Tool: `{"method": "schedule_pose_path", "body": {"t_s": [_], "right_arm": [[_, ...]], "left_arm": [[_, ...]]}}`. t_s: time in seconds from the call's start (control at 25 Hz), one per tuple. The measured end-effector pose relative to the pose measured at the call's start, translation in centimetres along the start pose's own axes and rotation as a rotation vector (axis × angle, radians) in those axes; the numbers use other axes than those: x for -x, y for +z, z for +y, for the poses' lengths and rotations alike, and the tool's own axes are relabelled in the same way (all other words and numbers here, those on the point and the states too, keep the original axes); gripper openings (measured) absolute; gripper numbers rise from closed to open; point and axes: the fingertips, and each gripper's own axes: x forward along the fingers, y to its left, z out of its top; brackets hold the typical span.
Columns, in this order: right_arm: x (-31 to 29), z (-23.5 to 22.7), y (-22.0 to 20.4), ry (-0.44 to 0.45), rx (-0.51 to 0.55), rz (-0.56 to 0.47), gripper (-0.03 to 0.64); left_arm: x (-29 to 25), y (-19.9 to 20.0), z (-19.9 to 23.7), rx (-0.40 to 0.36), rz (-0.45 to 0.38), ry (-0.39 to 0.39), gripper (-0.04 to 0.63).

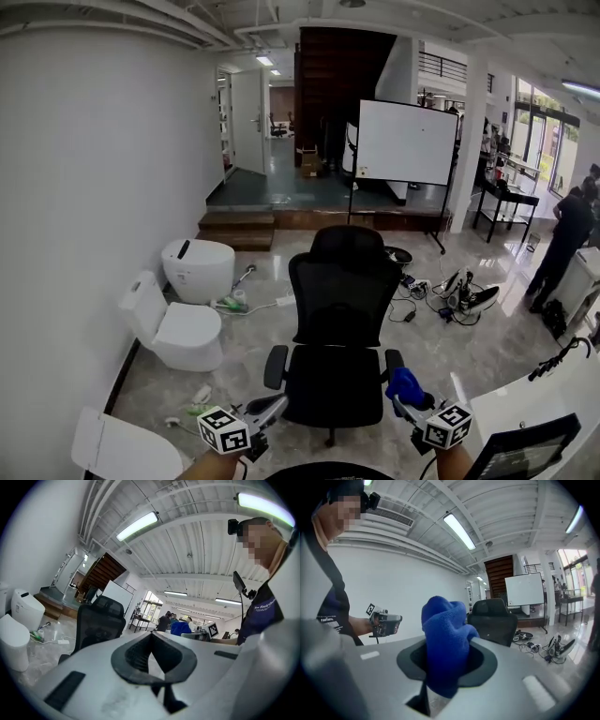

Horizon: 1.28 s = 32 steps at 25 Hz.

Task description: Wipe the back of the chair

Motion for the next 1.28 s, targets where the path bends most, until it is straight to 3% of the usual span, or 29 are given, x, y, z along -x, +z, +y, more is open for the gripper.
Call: {"method": "schedule_pose_path", "body": {"t_s": [0.32,0.52,0.92,1.28], "right_arm": [[-7.7,-0.2,-0.4,0.021,-0.027,0.031,0.11],[-11.6,-4.7,-0.1,0.062,-0.039,0.042,0.11],[-18.2,-17.7,5.1,0.227,0.061,0.045,0.11],[-23.1,-23.3,4.2,0.264,0.048,0.079,0.11]], "left_arm": [[-1.0,1.0,7.5,0.022,0.034,-0.008,0.003],[-4.2,1.6,11.0,0.031,0.023,0.036,0.003],[-16.0,3.8,14.2,0.047,-0.047,0.18,0.003],[-21.4,3.3,17.8,0.061,-0.011,0.204,0.003]]}}
